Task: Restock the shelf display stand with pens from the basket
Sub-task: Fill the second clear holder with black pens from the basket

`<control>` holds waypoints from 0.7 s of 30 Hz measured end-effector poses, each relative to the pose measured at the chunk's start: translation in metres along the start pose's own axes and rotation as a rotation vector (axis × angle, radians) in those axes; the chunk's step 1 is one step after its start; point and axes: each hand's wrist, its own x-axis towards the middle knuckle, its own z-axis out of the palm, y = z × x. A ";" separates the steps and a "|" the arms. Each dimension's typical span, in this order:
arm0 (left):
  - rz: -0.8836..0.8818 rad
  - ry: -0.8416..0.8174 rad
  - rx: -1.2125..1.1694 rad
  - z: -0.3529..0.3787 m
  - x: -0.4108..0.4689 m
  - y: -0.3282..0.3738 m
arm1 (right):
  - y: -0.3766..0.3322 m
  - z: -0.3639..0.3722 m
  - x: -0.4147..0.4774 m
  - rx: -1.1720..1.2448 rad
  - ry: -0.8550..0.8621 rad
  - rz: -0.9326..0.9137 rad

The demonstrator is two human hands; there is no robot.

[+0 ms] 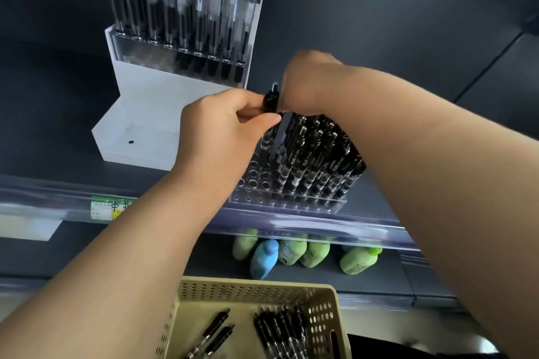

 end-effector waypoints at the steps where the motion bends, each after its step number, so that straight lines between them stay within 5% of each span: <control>1: 0.005 -0.004 0.003 0.001 0.001 0.000 | -0.001 -0.002 -0.001 -0.048 -0.013 -0.018; 16: 0.051 -0.059 0.226 0.029 0.003 -0.019 | 0.031 0.020 -0.011 0.586 0.109 -0.071; 21: 0.035 -0.055 0.250 0.034 0.004 -0.021 | 0.026 0.021 -0.007 0.542 0.137 -0.090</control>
